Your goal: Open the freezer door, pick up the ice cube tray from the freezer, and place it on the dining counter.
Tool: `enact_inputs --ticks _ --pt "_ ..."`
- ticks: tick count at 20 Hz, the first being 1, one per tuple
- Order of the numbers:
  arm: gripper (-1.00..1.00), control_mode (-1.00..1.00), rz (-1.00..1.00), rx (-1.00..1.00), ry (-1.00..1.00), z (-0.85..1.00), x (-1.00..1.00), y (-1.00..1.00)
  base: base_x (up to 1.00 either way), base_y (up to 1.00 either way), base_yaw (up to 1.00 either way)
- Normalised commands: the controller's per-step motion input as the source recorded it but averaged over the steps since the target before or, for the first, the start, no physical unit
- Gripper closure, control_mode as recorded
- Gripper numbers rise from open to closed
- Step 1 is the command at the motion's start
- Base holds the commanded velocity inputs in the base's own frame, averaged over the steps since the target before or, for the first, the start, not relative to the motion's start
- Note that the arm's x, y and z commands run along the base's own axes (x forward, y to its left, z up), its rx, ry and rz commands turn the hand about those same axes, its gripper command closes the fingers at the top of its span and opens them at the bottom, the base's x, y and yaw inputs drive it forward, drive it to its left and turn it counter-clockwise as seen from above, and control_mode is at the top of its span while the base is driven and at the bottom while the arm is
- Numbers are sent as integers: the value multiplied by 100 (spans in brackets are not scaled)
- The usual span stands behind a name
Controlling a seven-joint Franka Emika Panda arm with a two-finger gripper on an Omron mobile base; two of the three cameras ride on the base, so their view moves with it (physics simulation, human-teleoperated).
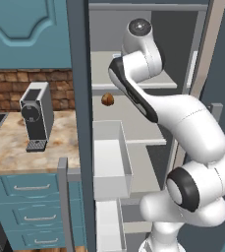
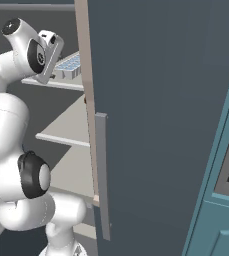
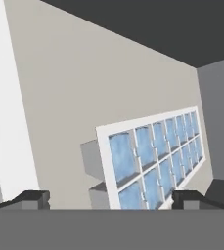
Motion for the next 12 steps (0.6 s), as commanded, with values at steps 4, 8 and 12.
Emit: enact_inputs --ticks 4,8,12 --pt "-100 -100 0 0 2 -5 25 0 0 0 0" --pt "-100 -100 0 0 1 -4 27 0 0 0 0" --pt "-100 -100 0 0 1 0 29 0 0 0 0"
